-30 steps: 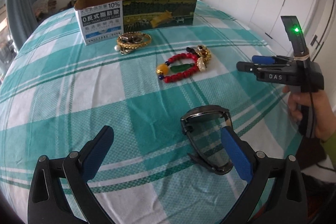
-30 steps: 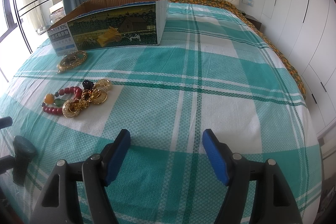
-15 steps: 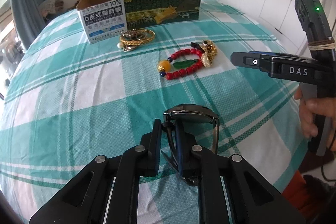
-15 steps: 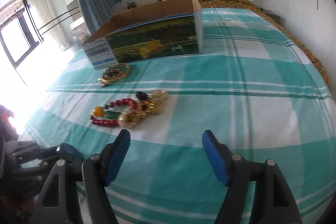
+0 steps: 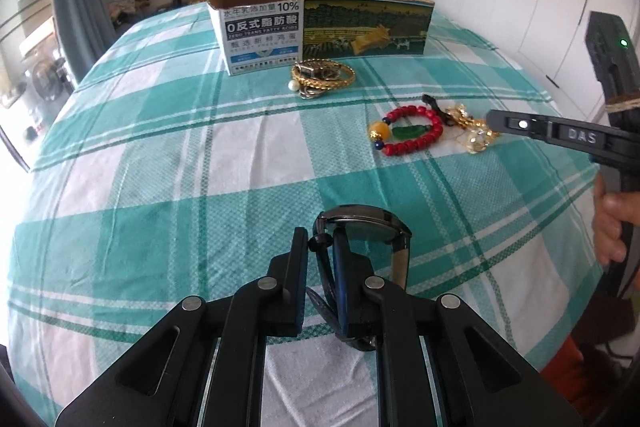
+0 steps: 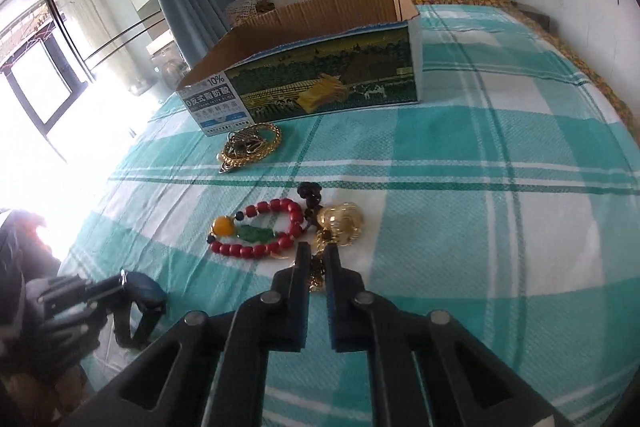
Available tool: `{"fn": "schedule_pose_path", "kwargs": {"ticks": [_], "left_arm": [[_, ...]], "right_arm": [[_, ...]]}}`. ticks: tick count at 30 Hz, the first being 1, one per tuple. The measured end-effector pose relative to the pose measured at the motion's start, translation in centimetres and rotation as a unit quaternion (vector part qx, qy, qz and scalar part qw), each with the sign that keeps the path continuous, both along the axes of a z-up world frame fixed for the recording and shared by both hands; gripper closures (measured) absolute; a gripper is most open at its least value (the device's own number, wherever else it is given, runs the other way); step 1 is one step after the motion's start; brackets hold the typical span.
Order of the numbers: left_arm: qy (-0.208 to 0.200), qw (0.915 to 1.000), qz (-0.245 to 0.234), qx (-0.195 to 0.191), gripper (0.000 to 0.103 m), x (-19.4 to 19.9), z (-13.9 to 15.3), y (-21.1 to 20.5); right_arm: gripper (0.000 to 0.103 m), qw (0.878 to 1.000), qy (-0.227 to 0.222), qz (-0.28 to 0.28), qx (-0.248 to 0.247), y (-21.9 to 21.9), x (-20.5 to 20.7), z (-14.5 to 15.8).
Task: Organize jewelry
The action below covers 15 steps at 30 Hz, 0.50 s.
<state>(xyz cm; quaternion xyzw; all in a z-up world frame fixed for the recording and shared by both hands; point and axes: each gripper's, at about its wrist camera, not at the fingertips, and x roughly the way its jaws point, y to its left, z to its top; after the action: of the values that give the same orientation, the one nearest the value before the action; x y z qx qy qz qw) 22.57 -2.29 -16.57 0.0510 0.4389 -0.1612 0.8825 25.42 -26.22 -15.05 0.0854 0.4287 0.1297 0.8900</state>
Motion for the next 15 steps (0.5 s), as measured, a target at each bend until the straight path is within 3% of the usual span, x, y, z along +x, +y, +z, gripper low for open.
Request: {"fn": "schedule_pose_path", "kwargs": {"ticks": [4, 9, 11, 12, 14, 15], "left_arm": [[-0.003, 1.0000, -0.001, 0.003, 0.092, 0.1, -0.1, 0.0], [0.000, 1.0000, 0.004, 0.009, 0.091, 0.4, -0.6, 0.2], [0.003, 0.9999, 0.009, 0.011, 0.087, 0.5, -0.8, 0.3], [0.006, 0.9999, 0.008, 0.010, 0.082, 0.4, -0.8, 0.3], [0.002, 0.9999, 0.011, 0.007, 0.052, 0.2, -0.5, 0.6], [-0.005, 0.9999, 0.013, 0.005, 0.045, 0.0, -0.2, 0.7]], "right_arm": [[0.096, 1.000, -0.004, -0.017, -0.009, -3.2, -2.9, 0.8], [0.096, 0.998, -0.002, -0.050, -0.045, -6.7, -5.6, -0.2], [0.092, 0.998, -0.005, -0.050, -0.047, -7.5, -6.2, -0.5], [0.085, 0.998, -0.003, -0.051, -0.048, -7.7, -6.4, -0.6], [0.043, 0.997, -0.006, -0.051, -0.050, -7.9, -6.9, -0.7], [0.039, 0.997, -0.017, -0.053, -0.051, -7.9, -7.4, -0.6]]}}
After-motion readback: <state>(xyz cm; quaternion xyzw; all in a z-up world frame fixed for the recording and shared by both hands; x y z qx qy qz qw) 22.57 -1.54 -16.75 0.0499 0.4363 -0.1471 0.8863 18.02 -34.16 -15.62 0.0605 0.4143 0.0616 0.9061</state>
